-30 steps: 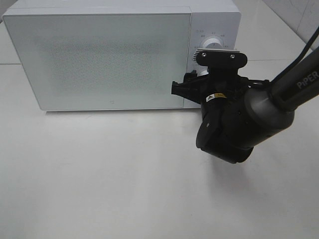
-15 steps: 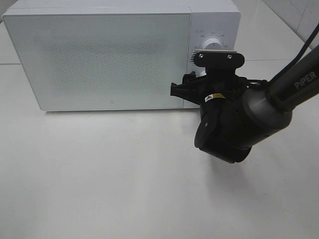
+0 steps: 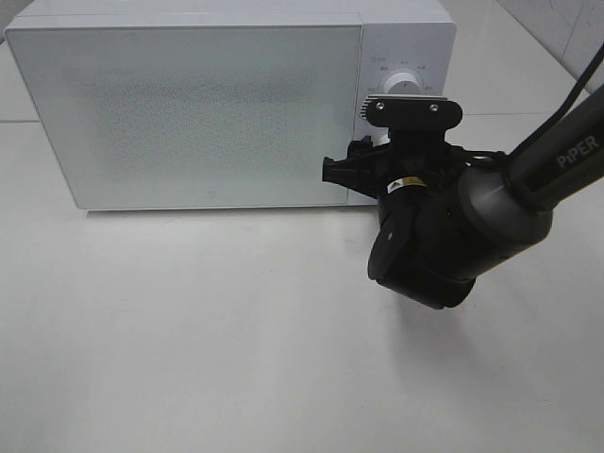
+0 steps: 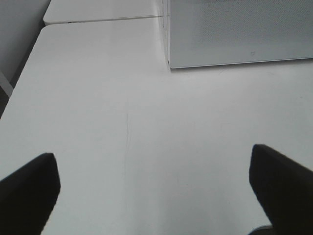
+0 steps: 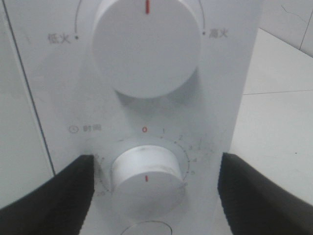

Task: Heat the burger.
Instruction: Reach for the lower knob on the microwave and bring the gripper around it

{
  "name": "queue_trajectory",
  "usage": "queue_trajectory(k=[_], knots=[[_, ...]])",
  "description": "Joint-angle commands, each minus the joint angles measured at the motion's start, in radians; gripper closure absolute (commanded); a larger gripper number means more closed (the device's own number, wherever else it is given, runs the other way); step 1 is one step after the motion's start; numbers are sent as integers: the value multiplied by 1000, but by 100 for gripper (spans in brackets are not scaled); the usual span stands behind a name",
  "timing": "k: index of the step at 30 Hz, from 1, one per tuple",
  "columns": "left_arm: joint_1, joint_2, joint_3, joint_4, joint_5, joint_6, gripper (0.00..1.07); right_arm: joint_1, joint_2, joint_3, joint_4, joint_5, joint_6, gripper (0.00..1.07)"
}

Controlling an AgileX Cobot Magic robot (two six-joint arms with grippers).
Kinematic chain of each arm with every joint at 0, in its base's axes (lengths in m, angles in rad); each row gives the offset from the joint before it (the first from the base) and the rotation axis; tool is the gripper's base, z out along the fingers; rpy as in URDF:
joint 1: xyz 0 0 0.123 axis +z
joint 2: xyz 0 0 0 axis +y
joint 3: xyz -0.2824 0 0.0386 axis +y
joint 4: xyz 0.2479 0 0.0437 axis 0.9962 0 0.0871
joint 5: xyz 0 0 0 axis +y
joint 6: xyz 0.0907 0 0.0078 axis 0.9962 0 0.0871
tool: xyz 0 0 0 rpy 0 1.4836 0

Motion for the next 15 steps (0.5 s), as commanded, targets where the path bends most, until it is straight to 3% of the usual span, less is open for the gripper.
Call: queue_trajectory(k=[1,12,15], knots=[[2,-17,3,-3,-13,-6,9,-12,2,-16,4,-109,3,40],[2,-17,3,-3,-13,-6,9,-12,2,-16,30,-98,8,44],[2,-17,3,-3,-13,-6,9,-12,2,-16,30,-94,12,50]])
